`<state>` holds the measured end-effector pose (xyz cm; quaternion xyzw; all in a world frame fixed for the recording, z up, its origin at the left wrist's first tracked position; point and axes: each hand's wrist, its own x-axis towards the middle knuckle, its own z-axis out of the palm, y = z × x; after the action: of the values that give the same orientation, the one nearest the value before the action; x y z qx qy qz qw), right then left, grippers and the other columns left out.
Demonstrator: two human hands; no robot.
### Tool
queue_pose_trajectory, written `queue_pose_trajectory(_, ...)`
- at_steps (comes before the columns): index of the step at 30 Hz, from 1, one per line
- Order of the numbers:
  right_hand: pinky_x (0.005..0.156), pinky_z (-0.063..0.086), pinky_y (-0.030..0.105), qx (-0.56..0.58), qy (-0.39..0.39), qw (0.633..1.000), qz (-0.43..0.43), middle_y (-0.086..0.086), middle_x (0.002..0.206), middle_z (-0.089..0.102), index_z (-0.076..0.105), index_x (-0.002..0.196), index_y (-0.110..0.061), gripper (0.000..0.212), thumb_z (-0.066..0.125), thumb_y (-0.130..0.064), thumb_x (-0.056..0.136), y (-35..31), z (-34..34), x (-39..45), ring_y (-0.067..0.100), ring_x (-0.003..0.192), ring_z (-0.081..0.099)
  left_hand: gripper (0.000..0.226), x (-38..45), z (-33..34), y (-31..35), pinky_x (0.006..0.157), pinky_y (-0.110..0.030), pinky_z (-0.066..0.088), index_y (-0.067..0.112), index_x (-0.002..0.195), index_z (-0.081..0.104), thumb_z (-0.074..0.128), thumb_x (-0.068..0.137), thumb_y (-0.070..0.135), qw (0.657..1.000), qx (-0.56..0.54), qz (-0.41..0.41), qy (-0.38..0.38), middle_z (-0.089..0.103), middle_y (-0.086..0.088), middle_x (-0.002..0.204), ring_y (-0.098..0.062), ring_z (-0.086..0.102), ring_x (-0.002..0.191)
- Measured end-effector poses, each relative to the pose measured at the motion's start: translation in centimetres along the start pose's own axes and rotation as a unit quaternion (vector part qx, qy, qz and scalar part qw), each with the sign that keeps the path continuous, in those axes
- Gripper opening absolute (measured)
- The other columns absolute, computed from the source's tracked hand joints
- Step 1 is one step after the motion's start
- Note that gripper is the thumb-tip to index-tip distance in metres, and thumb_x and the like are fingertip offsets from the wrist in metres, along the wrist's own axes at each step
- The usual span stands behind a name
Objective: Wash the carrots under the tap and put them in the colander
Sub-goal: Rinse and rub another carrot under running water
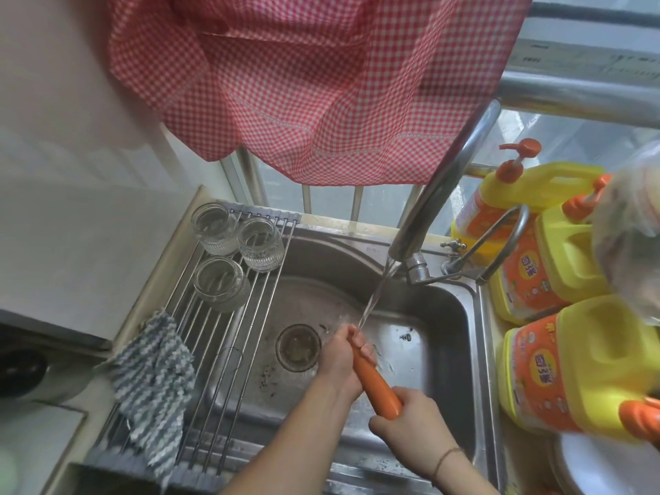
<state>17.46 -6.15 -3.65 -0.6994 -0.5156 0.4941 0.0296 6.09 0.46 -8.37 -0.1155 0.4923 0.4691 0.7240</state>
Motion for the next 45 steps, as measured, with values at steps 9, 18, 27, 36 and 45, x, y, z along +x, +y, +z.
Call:
queue_pose_trajectory(9, 0.067, 0.041, 0.03, -0.245, 0.095, 0.963, -0.061, -0.007, 0.09, 0.062, 0.044, 0.099, -0.034, 0.028, 0.055, -0.045, 0.076, 2.8, 0.2, 0.1, 0.022, 0.09, 0.065, 0.045, -0.6, 0.5, 0.5, 0.059, -0.03, 0.031, 0.018, 0.064, 0.041, 0.03, 0.106, 0.031, 0.999, 0.012, -0.05, 0.002, 0.036, 0.003, 0.045, -0.015, 0.04, 0.054)
queue_pose_trajectory(18, 0.062, 0.051, 0.031, -0.104, 0.078, 0.99, -0.045, -0.003, 0.065, 0.064, 0.054, 0.081, -0.04, 0.023, 0.059, -0.043, 0.058, 4.6, -0.4, 0.1, 0.016, 0.064, 0.06, 0.047, -1.8, -1.1, -0.2, 0.084, -0.04, 0.041, 0.01, 0.088, 0.061, 0.025, 0.107, 0.033, 0.995, -0.018, -0.051, -0.087, 0.066, -0.011, 0.077, -0.025, 0.062, 0.085)
queue_pose_trajectory(27, 0.06, 0.052, 0.029, -0.033, 0.087, 0.995, -0.04, -0.003, 0.062, 0.064, 0.062, 0.076, -0.035, 0.019, 0.065, -0.036, 0.057, 4.6, -0.1, -0.2, 0.013, 0.058, 0.058, 0.018, -1.8, -2.1, 0.0, 0.086, -0.046, 0.052, 0.01, 0.109, 0.046, 0.033, 0.108, 0.021, 0.987, 0.13, 0.048, -0.084, 0.071, -0.017, 0.091, -0.031, 0.069, 0.095)
queue_pose_trajectory(36, 0.062, 0.052, 0.028, -0.054, 0.078, 0.994, -0.06, -0.002, 0.065, 0.065, 0.062, 0.077, -0.032, 0.024, 0.066, -0.043, 0.055, 4.7, -1.1, -0.4, 0.011, 0.06, 0.06, 0.015, -1.8, -2.8, 2.8, 0.088, -0.044, 0.057, 0.013, 0.097, 0.046, 0.041, 0.105, 0.025, 0.892, 0.416, 0.114, -0.132, 0.073, -0.011, 0.095, -0.022, 0.07, 0.087)
queue_pose_trajectory(45, 0.058, 0.05, 0.029, -0.082, 0.086, 0.991, -0.069, -0.002, 0.061, 0.062, 0.058, 0.074, -0.032, 0.018, 0.064, -0.041, 0.06, 3.7, -1.2, -0.3, 0.013, 0.056, 0.057, 0.029, -1.5, -2.4, 4.1, 0.078, -0.042, 0.053, 0.021, 0.082, 0.051, 0.036, 0.105, 0.03, 0.759, 0.611, 0.207, -0.082, 0.06, 0.0, 0.076, -0.015, 0.06, 0.075)
